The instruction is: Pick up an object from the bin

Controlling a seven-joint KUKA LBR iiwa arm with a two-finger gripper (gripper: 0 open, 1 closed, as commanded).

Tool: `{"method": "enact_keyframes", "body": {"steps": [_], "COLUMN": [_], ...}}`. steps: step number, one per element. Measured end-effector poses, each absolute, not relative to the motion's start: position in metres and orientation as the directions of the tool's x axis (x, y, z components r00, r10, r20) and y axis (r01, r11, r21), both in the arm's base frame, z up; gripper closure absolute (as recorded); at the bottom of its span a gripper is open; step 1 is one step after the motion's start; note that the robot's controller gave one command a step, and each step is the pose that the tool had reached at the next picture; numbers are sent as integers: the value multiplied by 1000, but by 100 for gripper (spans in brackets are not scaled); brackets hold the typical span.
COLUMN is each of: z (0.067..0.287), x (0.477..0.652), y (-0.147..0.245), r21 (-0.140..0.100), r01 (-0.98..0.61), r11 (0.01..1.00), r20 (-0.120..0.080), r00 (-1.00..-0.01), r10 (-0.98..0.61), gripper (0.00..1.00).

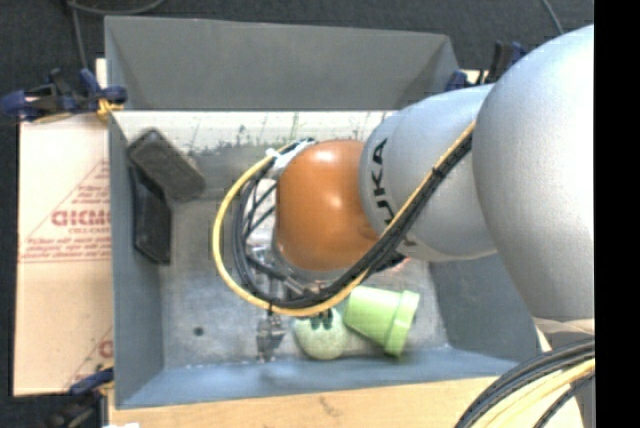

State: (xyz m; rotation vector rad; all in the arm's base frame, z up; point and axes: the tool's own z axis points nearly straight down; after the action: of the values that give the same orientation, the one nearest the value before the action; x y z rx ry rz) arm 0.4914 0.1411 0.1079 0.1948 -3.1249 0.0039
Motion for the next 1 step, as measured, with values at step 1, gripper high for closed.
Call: {"method": "enact_keyframes", "body": {"steps": [1], "z": [125], "x": [498], "y": [90], "r21": [0], "r01": [-172], "r11": [985], "r20": [-6], "r00": [-985], "r10": [-172], "gripper": [0]}}
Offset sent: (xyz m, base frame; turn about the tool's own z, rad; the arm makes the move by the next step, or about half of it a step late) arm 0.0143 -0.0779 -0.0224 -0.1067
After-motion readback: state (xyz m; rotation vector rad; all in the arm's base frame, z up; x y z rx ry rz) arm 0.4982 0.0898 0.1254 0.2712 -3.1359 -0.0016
